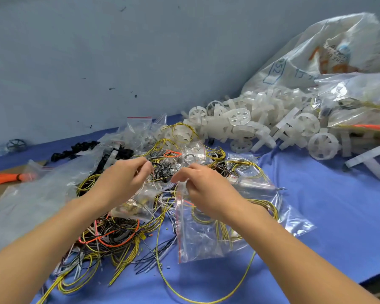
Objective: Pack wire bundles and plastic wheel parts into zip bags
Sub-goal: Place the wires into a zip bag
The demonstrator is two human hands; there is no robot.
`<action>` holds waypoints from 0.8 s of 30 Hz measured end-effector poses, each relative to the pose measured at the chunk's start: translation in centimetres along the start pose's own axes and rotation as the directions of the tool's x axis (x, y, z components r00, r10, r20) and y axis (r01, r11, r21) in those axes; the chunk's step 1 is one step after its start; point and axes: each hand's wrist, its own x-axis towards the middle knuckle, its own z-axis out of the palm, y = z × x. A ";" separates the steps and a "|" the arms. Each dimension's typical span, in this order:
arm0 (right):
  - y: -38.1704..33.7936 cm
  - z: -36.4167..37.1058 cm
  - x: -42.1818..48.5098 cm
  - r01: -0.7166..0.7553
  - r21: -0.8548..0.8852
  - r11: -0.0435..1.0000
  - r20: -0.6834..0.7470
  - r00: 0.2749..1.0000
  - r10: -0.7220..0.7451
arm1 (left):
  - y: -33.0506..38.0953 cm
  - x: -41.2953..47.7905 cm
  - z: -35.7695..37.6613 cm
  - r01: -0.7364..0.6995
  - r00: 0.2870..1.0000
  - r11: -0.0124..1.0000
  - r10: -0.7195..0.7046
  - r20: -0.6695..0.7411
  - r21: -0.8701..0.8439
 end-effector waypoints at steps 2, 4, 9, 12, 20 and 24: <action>-0.1 0.4 0.5 -0.014 0.041 0.999 0.046 0.999 0.012 | -0.3 1.6 0.5 0.038 0.999 0.999 -0.039 -0.017 -0.020; 0.0 0.8 0.7 -0.054 0.071 0.996 0.178 0.983 0.040 | -0.1 3.4 1.3 0.050 0.999 0.999 -0.051 -0.012 -0.018; 0.7 0.4 1.3 -0.202 0.220 0.954 0.437 0.895 0.089 | 1.1 7.3 4.5 0.091 0.985 0.993 -0.101 0.139 0.076; 0.8 -0.3 1.8 -0.211 0.342 0.916 0.373 0.925 0.074 | 1.6 8.7 6.1 0.056 0.955 0.986 -0.098 0.279 0.156; 3.3 -3.0 3.3 -0.177 0.478 0.860 0.015 0.981 0.194 | 1.9 10.3 8.5 -0.118 0.909 0.889 -0.084 0.409 0.443; 4.2 -3.3 3.4 -0.214 0.471 0.856 -0.075 0.957 0.280 | 0.9 10.5 8.6 -0.199 0.925 0.834 -0.014 0.380 0.515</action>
